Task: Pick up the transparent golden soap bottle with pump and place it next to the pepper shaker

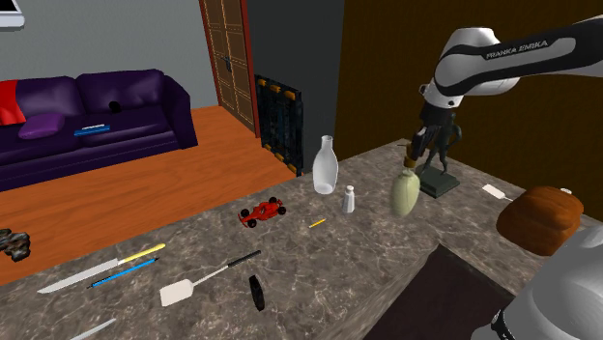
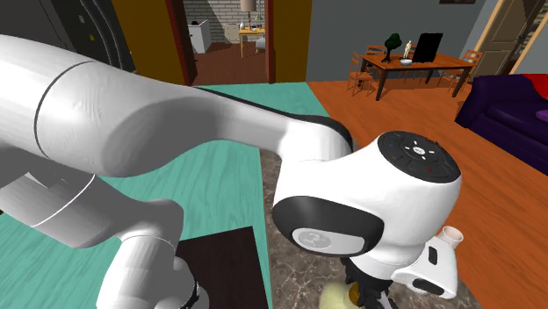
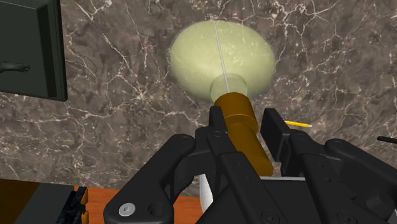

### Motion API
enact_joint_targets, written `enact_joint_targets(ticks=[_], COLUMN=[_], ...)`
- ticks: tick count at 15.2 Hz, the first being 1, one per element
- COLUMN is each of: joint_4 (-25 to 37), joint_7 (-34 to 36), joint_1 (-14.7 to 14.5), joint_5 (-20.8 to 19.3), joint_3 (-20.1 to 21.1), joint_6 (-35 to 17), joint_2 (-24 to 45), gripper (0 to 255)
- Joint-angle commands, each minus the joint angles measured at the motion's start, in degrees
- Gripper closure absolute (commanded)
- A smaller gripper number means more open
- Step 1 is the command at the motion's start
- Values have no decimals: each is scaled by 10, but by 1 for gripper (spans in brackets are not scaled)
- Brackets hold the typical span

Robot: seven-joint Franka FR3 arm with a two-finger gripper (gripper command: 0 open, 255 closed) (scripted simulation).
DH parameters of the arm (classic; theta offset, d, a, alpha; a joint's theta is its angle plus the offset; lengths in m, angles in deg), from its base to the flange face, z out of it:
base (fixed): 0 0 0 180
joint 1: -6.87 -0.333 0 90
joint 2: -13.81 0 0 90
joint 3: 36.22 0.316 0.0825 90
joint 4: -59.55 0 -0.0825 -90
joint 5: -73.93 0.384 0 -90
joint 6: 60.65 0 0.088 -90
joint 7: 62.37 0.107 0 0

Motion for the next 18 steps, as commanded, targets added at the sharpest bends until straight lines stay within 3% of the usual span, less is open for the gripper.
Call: enact_joint_targets(ticks=[1, 7, 15, 16, 18], joint_4=[-13, -52, -52, -52, -52], joint_7=[0, -6, -6, -6, -6], joint_1=[0, -1, -1, -1, -1], joint_5=[1, 2, 2, 2, 2], joint_3=[-1, -6, -6, -6, -6], joint_6=[-16, -71, -71, -71, -71], joint_2=[3, 19, 19, 19, 19], gripper=[255, 255, 255, 0, 0])
